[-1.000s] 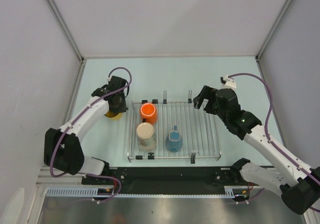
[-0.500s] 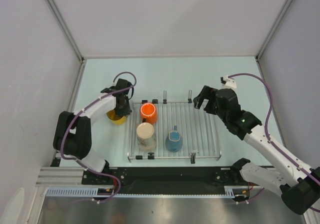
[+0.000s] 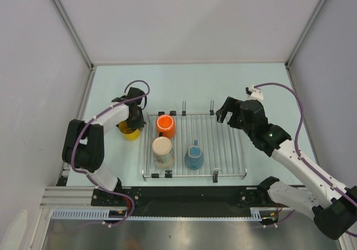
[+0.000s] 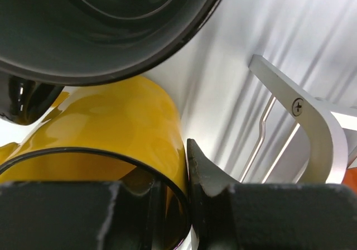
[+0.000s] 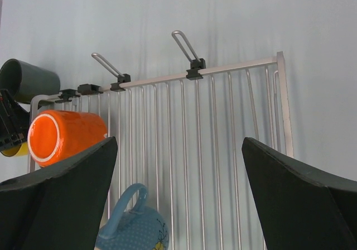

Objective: Unload the cups from the dish rack

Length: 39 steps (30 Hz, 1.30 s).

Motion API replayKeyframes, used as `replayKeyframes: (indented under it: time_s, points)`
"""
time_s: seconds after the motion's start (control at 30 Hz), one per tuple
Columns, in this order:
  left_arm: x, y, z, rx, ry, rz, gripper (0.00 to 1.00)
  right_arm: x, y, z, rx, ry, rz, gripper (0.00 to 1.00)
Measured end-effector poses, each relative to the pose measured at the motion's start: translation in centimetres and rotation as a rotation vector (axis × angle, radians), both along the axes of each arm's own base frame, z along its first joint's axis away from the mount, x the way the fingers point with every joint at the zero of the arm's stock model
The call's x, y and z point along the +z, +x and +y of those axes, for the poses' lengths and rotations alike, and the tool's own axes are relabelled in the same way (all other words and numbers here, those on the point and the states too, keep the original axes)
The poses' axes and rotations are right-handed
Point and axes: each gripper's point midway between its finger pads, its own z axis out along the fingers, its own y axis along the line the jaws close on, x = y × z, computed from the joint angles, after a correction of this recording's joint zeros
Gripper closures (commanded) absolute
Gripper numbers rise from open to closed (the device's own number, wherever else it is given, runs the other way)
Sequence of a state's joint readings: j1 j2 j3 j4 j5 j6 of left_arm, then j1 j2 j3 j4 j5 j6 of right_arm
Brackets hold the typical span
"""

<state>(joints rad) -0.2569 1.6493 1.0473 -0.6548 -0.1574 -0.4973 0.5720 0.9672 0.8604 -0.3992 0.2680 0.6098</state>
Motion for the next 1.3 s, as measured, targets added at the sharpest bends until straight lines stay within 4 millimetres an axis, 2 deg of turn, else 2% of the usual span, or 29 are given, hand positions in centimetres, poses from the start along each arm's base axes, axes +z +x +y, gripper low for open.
replayKeyframes:
  time_s: [0.03, 0.07, 0.1, 0.2, 0.37, 0.47, 0.6, 0.7, 0.8, 0.9, 0.97, 1.03, 1.13, 1.3]
  points:
    - [0.0, 0.0, 0.0, 0.001, -0.001, 0.000, 0.68, 0.0, 0.0, 0.0, 0.000, -0.001, 0.001, 0.00]
    - [0.0, 0.0, 0.0, 0.001, -0.001, -0.001, 0.64, -0.1, 0.0, 0.0, 0.000, -0.002, 0.003, 0.00]
    - [0.1, 0.1, 0.0, 0.003, -0.002, -0.004, 0.53, -0.2, 0.0, 0.0, 0.000, -0.002, 0.004, 0.00]
    - [0.4, 0.0, 0.5, 0.007, 0.012, -0.008, 0.40, -0.3, -0.1, 0.0, 0.003, -0.003, 0.007, 0.00]
    - [2.8, 0.2, 0.7, 0.017, 0.007, -0.058, 0.29, -0.3, -0.2, 0.2, 0.011, 0.001, 0.009, 0.00]
    - [5.7, 1.0, 0.5, 0.019, -0.010, -0.129, 0.20, -0.5, -0.2, 0.4, 0.022, 0.001, 0.014, 0.00]
    - [9.9, 1.6, 0.4, 0.021, -0.033, -0.229, 0.16, -0.7, -0.3, 1.6, 0.068, -0.008, 0.024, 0.00]
    - [13.8, 1.7, 0.5, 0.024, -0.054, -0.324, 0.14, -0.4, 0.0, 3.9, 0.137, -0.030, 0.036, 0.00]
    - [17.0, 1.3, 0.5, 0.023, -0.076, -0.410, 0.13, 0.9, 0.7, 7.5, 0.227, -0.055, 0.026, 0.00]
    - [19.3, 0.3, 0.6, 0.021, -0.096, -0.478, 0.12, 1.9, 1.3, 11.8, 0.321, -0.088, 0.007, 0.00]
    - [20.6, -0.4, 0.7, 0.021, -0.109, -0.523, 0.11, 1.8, 1.6, 14.0, 0.366, -0.110, 0.006, 0.00]
    - [21.6, -1.1, 0.9, 0.024, -0.126, -0.575, 0.11, 1.3, 1.7, 16.1, 0.409, -0.135, 0.012, 0.00]
    - [22.0, -2.5, 1.1, 0.024, -0.145, -0.624, 0.09, 0.0, 1.5, 18.1, 0.455, -0.177, 0.031, 0.00]
    - [20.7, -4.3, 1.0, 0.020, -0.166, -0.642, 0.07, -1.8, 2.0, 21.6, 0.504, -0.258, 0.047, 0.00]
